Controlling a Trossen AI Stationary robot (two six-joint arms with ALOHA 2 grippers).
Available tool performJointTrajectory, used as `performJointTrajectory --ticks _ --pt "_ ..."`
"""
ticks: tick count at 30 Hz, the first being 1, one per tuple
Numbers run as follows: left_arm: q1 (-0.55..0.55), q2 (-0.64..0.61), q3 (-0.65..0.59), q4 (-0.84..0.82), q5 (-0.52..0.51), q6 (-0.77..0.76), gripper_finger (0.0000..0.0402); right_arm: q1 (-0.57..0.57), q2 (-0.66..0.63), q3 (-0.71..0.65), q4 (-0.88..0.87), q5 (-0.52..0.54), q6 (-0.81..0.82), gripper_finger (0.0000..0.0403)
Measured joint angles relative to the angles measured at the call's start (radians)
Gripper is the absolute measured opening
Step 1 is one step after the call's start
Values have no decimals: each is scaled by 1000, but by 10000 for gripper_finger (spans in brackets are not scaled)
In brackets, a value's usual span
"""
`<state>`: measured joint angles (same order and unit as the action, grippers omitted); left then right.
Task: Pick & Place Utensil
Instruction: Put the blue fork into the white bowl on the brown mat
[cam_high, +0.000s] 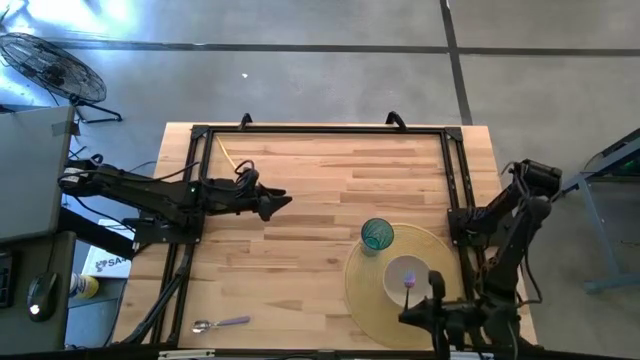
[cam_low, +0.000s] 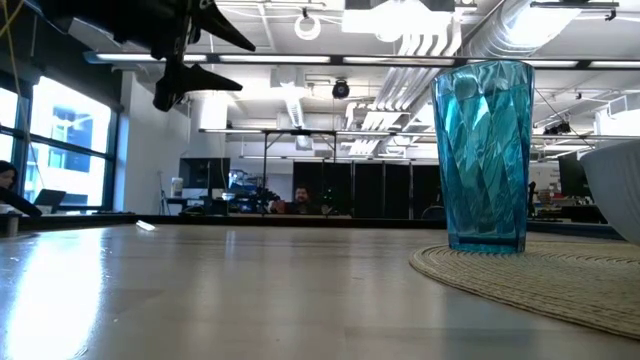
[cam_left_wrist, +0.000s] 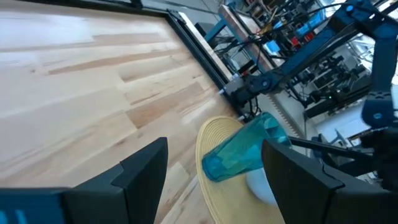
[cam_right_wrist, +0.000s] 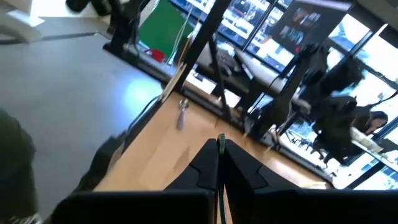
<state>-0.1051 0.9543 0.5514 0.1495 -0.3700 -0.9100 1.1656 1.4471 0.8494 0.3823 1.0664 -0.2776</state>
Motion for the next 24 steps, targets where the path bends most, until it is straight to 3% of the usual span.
performJointTrajectory --ticks 10,24 --pt "0 0 0 -41 -16 0 254 2 0 -186 93 -30 122 5" --pt "0 27 0 -87 -7 -43 254 -28 104 -194 110 -128 234 3"
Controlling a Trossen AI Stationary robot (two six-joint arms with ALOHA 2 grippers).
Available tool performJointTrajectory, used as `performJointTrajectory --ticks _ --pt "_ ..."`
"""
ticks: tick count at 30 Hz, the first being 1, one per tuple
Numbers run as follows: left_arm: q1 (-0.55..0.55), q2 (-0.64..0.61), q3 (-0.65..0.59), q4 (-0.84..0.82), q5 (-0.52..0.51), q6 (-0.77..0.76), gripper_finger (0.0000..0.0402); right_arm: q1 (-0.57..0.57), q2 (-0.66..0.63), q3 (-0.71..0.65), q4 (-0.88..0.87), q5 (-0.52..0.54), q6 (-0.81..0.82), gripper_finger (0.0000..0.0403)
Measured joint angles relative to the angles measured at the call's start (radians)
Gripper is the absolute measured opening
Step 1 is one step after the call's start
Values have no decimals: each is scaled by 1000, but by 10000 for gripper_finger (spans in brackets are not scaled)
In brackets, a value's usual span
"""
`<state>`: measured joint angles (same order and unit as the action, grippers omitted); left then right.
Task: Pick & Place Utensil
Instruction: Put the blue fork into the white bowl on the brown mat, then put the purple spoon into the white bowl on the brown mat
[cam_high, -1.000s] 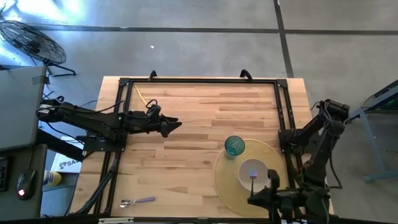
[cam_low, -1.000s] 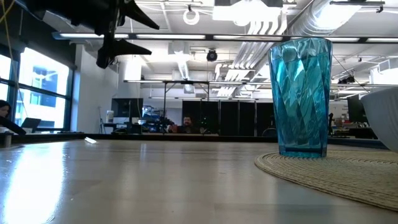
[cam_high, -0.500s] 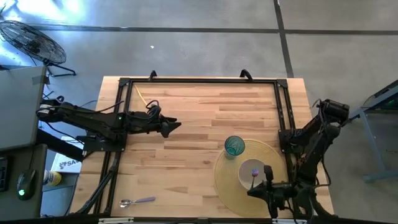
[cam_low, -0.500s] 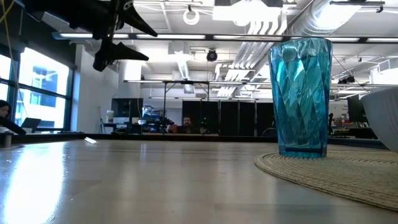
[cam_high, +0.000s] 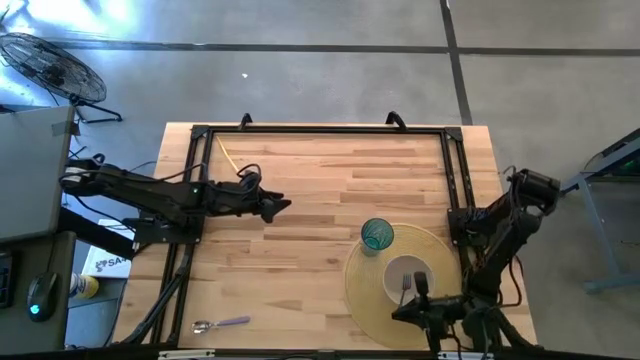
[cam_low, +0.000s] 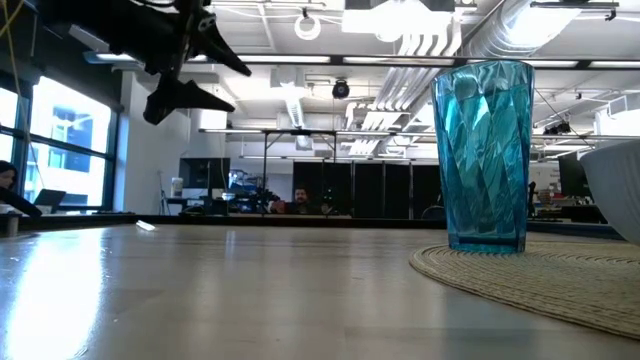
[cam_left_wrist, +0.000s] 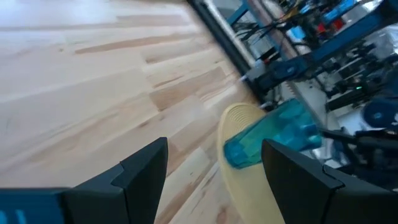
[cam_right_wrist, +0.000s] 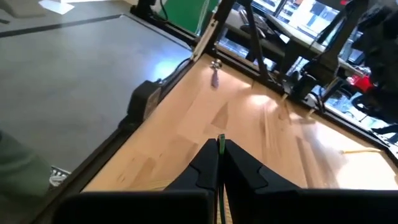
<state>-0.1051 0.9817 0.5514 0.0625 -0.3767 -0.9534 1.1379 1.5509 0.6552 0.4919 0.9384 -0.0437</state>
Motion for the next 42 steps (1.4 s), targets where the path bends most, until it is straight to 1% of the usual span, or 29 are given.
performJointTrajectory --ticks 3,8,10,13,18,24,28,32,39,42 --pt "0 16 0 -2 0 -15 254 2 6 0 1 -15 11 7" --pt "0 34 0 8 0 -27 254 1 7 0 -7 -76 18 13" --pt "0 37 -1 5 2 -28 254 1 7 0 -11 -83 19 13" --pt "0 36 0 43 6 -18 254 1 7 0 -29 -87 23 14" --pt "0 37 0 73 8 6 254 1 7 1 -72 -97 88 15" --pt "0 37 0 70 6 6 254 1 7 1 -75 -144 152 16" --pt "0 37 0 70 2 6 254 1 7 1 -76 -156 194 21" --pt "0 37 0 70 0 6 254 0 7 1 -80 -169 206 39" --pt "0 37 0 70 0 4 254 1 7 1 -78 -170 231 87" --pt "0 37 0 70 4 3 254 1 -1 10 -79 -203 230 102"
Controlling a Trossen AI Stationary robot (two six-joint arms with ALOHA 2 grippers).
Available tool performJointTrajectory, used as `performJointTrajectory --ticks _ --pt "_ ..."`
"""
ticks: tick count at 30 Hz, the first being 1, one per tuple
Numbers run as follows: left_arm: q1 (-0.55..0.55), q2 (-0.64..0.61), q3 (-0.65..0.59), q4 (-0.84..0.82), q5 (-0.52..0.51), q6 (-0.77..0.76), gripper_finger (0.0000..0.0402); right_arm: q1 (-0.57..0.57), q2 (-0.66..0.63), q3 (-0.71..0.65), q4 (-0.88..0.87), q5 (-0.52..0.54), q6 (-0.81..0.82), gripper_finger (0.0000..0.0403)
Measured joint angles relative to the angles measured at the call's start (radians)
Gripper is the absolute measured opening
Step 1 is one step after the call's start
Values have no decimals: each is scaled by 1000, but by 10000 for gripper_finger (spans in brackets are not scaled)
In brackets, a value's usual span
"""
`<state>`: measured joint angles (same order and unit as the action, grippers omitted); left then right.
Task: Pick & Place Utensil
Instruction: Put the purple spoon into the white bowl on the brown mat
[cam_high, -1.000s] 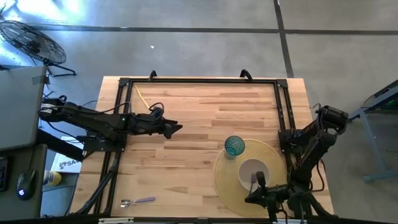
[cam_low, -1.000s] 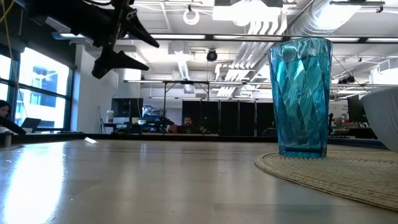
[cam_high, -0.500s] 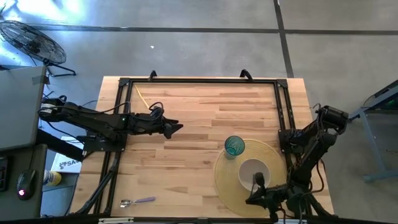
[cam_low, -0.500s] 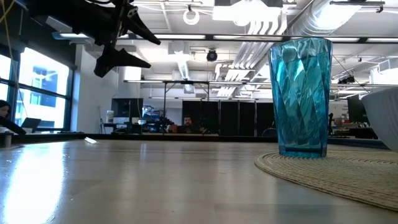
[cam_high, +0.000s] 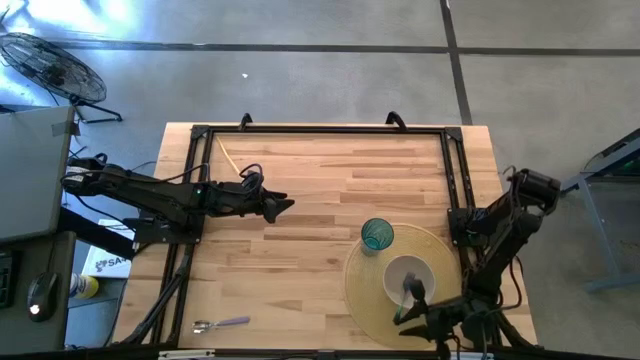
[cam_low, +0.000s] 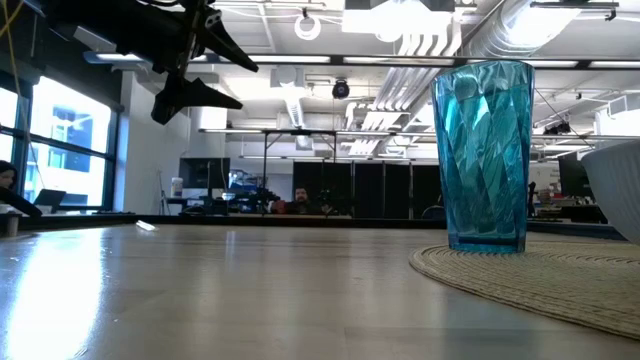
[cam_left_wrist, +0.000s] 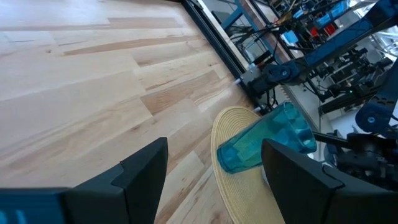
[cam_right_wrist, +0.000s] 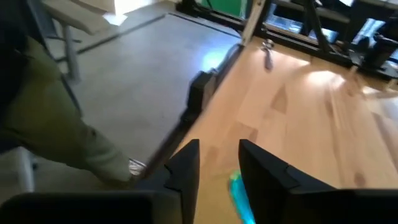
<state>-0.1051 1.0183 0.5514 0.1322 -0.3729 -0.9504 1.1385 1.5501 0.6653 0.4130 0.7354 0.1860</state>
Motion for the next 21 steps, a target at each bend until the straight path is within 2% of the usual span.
performJointTrajectory --ticks 8,12,16,21 --pt "0 0 0 -1 1 18 254 0 -88 54 -61 -75 -2 127" --pt "-27 0 0 -1 52 24 254 0 -158 88 -91 -90 -2 131" --pt "-157 0 0 62 66 36 254 0 -232 102 -95 -80 -3 131" --pt "-403 31 0 187 -28 80 254 0 -323 102 -95 20 -11 131"
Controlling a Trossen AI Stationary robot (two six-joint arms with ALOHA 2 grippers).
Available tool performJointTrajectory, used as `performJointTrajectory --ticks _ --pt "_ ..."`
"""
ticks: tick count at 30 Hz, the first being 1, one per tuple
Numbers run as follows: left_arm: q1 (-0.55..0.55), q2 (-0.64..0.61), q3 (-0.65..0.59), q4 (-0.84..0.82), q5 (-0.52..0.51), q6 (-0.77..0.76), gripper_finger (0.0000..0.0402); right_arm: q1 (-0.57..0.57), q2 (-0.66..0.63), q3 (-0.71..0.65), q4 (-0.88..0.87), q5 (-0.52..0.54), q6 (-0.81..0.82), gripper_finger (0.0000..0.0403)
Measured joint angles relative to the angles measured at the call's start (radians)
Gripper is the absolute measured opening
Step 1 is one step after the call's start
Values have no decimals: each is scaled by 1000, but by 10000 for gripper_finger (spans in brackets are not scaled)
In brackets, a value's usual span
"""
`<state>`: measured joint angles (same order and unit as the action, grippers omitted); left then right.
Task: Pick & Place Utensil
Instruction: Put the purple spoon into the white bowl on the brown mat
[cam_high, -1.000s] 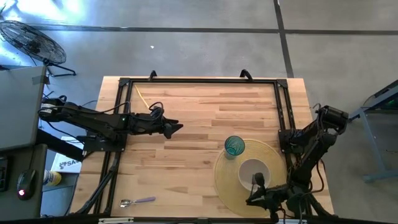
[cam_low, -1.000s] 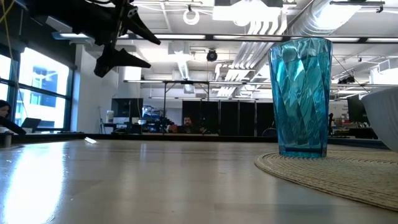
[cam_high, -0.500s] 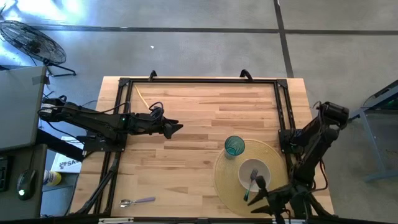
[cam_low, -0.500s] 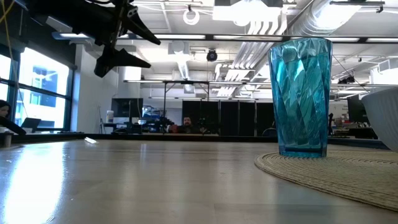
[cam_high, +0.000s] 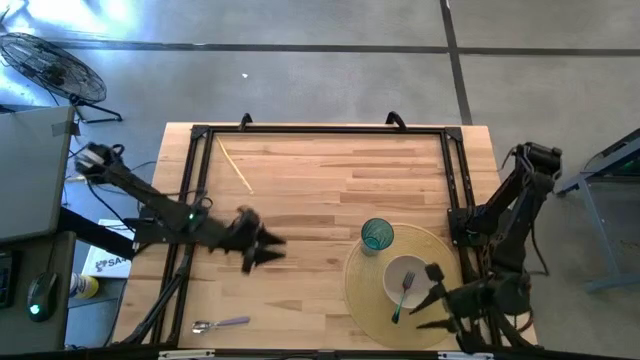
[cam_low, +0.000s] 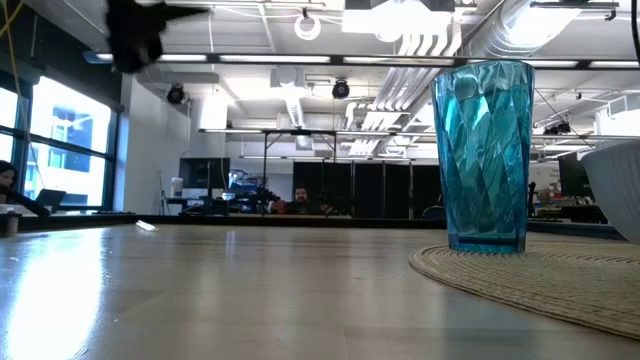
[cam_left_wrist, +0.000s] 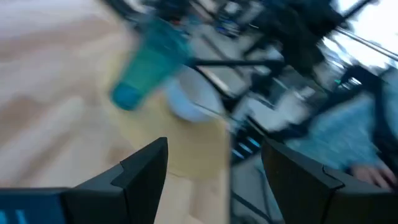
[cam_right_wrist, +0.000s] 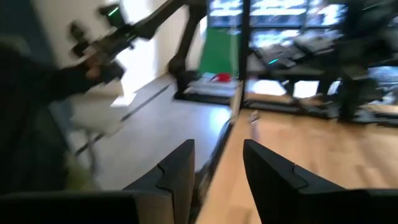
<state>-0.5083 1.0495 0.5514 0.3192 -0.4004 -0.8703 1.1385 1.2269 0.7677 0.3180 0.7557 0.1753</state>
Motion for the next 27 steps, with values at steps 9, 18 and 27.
performJointTrajectory --ticks 9,18,27 --pt "-366 168 116 -7 -144 -8 254 0 -103 0 71 166 -154 130" --pt "-520 399 555 -644 -177 -172 254 -41 -107 0 67 204 -130 130" --pt "-527 640 797 -1166 312 -512 254 -113 -107 0 61 203 -97 130"
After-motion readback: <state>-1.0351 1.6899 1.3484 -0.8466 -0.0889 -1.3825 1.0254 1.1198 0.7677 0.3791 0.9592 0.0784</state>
